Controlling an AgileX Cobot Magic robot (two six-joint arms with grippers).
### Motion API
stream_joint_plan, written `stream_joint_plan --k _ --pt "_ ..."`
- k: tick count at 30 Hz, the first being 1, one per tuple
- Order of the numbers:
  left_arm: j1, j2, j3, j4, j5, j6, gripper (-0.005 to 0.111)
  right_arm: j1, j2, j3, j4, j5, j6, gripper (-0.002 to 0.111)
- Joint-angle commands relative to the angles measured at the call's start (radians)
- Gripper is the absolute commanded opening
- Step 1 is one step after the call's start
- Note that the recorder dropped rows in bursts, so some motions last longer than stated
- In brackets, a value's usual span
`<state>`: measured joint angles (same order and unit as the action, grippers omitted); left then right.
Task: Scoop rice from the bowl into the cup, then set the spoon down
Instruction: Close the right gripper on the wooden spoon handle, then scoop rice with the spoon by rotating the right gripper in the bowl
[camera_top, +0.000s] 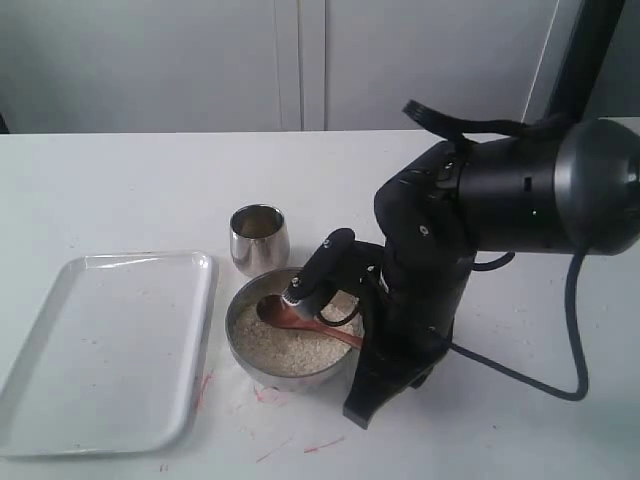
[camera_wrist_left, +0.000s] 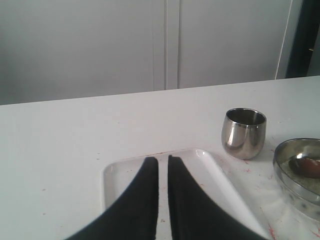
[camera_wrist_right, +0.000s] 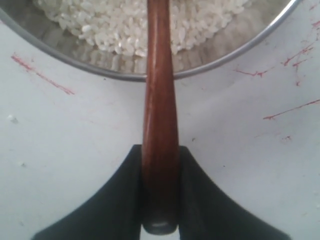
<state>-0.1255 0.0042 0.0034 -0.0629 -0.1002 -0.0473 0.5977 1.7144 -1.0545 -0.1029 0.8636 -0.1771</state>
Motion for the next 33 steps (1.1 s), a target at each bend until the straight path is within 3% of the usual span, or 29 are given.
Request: stream_joint_plan --k 1,13,33 --pt "-0.007 -0.004 -0.003 -0.004 -0.005 -0.002 0.014 0.001 -0.042 -0.005 -0.034 0.032 -0.002 0.0" --pt "-0.007 -0.004 -0.003 -0.004 -0.005 -0.002 0.014 0.003 -0.117 -0.005 -0.165 0.045 0.002 0.0" --pt "-0.007 -0.004 -0.003 -0.004 -0.005 -0.002 0.014 0.253 -0.117 -0.009 -0.781 0.29 0.164 0.0"
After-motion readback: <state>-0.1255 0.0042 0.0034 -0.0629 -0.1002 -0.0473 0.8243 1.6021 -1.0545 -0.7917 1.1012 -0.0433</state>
